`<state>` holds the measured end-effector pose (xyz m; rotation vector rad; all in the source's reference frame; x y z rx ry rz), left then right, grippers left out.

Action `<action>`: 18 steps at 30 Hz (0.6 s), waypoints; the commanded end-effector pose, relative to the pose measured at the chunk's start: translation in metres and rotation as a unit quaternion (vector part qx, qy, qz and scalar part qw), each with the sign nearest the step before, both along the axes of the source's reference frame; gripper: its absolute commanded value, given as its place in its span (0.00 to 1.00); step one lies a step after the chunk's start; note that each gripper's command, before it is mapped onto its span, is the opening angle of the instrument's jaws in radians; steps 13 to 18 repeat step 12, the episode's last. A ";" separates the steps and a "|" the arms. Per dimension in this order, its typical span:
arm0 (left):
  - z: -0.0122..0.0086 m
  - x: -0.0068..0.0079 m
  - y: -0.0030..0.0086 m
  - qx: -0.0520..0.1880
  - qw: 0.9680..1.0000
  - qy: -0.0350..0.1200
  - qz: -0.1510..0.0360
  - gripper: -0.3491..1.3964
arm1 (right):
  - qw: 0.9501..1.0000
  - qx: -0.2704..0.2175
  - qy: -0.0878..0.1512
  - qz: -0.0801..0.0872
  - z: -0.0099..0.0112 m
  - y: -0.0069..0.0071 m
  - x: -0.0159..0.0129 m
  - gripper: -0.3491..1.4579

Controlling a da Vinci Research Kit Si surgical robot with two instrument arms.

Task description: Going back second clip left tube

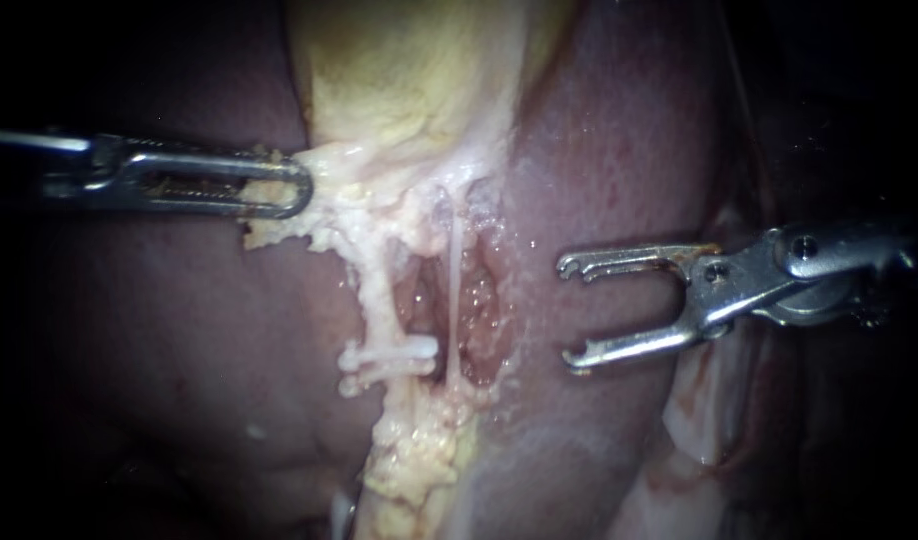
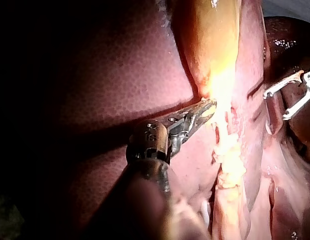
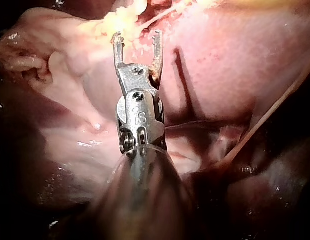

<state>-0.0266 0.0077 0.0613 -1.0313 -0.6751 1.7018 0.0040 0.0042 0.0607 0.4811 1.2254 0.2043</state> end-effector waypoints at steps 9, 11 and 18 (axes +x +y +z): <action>0.0004 -0.0006 -0.0003 -0.001 1.000 -0.002 0.002 0.00 | 1.000 0.000 0.000 0.000 0.0000 0.0000 0.0000 0.47; 0.0004 -0.0006 -0.0003 -0.001 1.000 -0.002 0.002 0.00 | 1.000 0.000 0.000 0.000 0.0000 0.0000 0.0000 0.47; 0.0004 -0.0005 -0.0003 -0.001 1.000 -0.002 0.002 0.00 | 1.000 0.001 0.001 -0.002 -0.0001 -0.0001 0.0001 0.47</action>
